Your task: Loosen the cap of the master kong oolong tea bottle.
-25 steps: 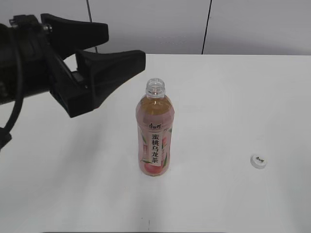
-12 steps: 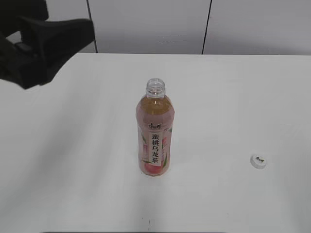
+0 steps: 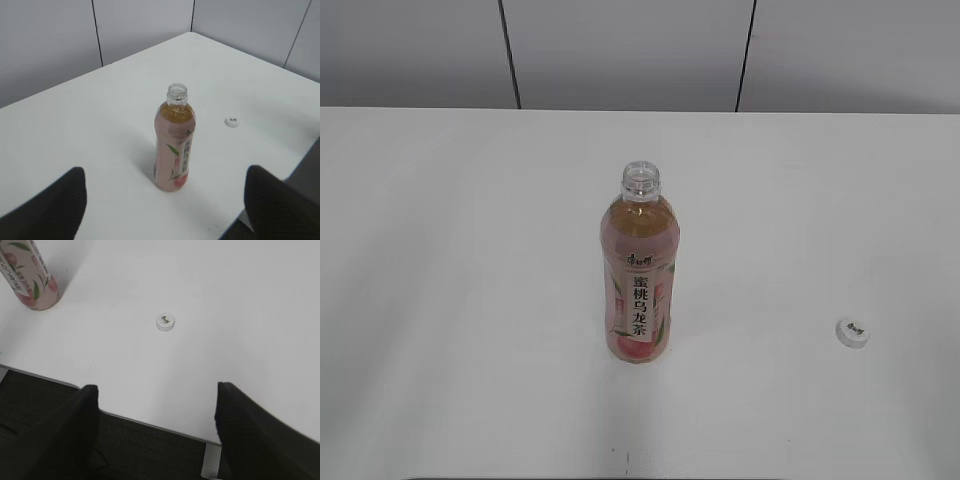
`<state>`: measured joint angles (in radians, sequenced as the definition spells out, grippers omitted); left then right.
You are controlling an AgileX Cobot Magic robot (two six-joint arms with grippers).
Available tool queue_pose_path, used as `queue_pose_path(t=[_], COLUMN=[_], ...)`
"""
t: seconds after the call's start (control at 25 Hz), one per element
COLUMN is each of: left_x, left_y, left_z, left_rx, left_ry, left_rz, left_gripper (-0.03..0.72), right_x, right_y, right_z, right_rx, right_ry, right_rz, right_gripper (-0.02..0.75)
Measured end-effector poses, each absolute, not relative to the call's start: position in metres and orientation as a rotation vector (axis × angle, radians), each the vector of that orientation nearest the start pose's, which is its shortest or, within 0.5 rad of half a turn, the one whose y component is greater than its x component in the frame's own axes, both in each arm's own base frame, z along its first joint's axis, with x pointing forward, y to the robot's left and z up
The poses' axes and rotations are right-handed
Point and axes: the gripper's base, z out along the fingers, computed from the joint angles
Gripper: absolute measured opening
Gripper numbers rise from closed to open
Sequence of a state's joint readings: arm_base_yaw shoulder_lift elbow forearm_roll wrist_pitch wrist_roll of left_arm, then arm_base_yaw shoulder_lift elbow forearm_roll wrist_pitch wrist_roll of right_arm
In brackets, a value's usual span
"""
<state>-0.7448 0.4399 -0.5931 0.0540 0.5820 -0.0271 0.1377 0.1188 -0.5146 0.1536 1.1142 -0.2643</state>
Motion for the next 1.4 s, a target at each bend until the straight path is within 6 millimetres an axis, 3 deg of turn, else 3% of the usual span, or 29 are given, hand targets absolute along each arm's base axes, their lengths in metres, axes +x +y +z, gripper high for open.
queue_pose_path(t=[0.16,0.36,0.68,0.84,1.04,1.4], left_x=[0.027,0.009,0.001,0.004,0.015,0.017], left_y=[-0.021,-0.002,0.006,0.003,-0.007,-0.007], left_z=[0.345,0.33,0.311,0.31,0.295,0.297], left_rx=[0.663,0.698,0.774,0.768,0.761,0.753], left_ry=[1.734,1.856,2.083,2.061,2.017,1.99], left_rz=[-0.479,-0.436,-0.354,-0.361,-0.37,-0.355], left_gripper=[0.583,0.583,0.583,0.583,0.582,0.559], right_x=[0.007,0.007,0.007,0.007,0.007,0.007], right_y=[0.014,0.014,0.014,0.014,0.014,0.014], right_z=[0.278,0.278,0.278,0.278,0.278,0.278], right_rx=[-0.44,-0.44,-0.44,-0.44,-0.44,-0.439], right_ry=[2.148,2.147,2.147,2.147,2.147,2.147], right_rz=[0.118,0.118,0.118,0.118,0.118,0.118], right_gripper=[0.549,0.548,0.547,0.547,0.547,0.547])
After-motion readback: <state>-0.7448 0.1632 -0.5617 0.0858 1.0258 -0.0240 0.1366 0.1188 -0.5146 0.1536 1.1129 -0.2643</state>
